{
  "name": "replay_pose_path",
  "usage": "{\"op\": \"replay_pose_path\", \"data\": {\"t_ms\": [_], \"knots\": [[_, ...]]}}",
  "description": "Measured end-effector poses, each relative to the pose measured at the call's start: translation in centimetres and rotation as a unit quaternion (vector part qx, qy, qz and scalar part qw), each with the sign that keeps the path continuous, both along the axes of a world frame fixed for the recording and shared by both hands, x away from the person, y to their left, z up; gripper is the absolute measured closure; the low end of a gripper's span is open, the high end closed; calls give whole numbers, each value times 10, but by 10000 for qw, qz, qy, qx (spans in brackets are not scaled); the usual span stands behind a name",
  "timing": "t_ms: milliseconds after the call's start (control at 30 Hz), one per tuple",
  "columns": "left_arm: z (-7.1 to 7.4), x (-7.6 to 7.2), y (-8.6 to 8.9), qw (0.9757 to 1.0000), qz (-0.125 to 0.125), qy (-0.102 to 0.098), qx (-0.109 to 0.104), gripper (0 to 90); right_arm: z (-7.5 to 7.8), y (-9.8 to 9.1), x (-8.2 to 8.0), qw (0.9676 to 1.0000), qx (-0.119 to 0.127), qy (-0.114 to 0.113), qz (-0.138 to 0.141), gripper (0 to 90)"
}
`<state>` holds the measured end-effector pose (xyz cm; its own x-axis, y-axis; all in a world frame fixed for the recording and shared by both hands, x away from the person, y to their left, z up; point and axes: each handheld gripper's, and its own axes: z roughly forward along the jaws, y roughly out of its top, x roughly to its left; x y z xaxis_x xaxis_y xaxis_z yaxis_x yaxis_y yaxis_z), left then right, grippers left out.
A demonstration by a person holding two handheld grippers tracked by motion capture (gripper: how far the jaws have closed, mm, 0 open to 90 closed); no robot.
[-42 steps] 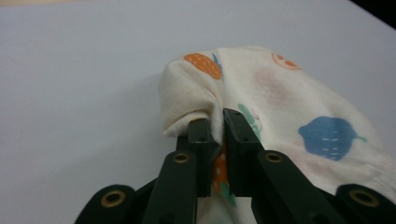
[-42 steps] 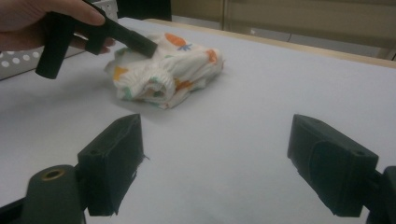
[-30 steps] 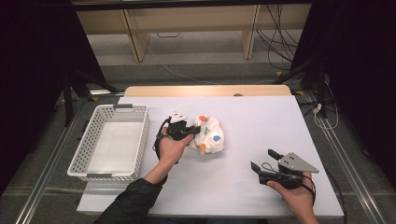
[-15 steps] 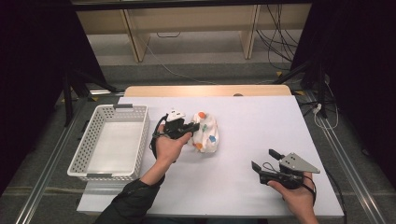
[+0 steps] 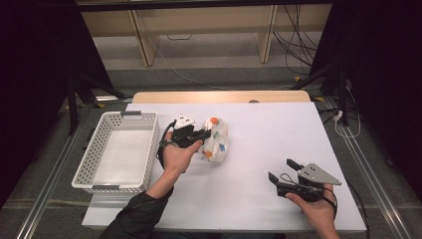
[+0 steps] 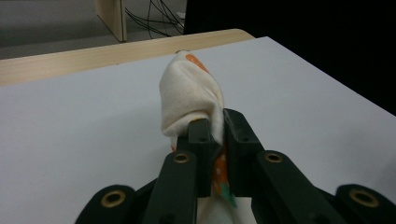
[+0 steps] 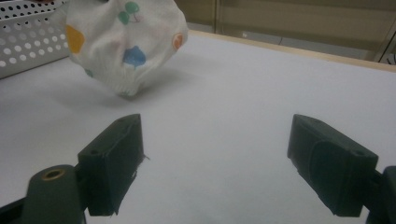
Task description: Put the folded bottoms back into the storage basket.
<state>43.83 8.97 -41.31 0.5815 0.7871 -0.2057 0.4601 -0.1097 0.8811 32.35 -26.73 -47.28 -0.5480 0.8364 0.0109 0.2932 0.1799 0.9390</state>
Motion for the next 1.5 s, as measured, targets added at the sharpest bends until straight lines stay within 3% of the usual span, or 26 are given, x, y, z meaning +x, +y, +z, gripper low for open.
{"op": "replay_pose_path", "data": {"t_ms": [1500], "knots": [[17,-12,13,9998,52,-179,68,819,1,0,0,10000,-13,-36,-9,186]]}}
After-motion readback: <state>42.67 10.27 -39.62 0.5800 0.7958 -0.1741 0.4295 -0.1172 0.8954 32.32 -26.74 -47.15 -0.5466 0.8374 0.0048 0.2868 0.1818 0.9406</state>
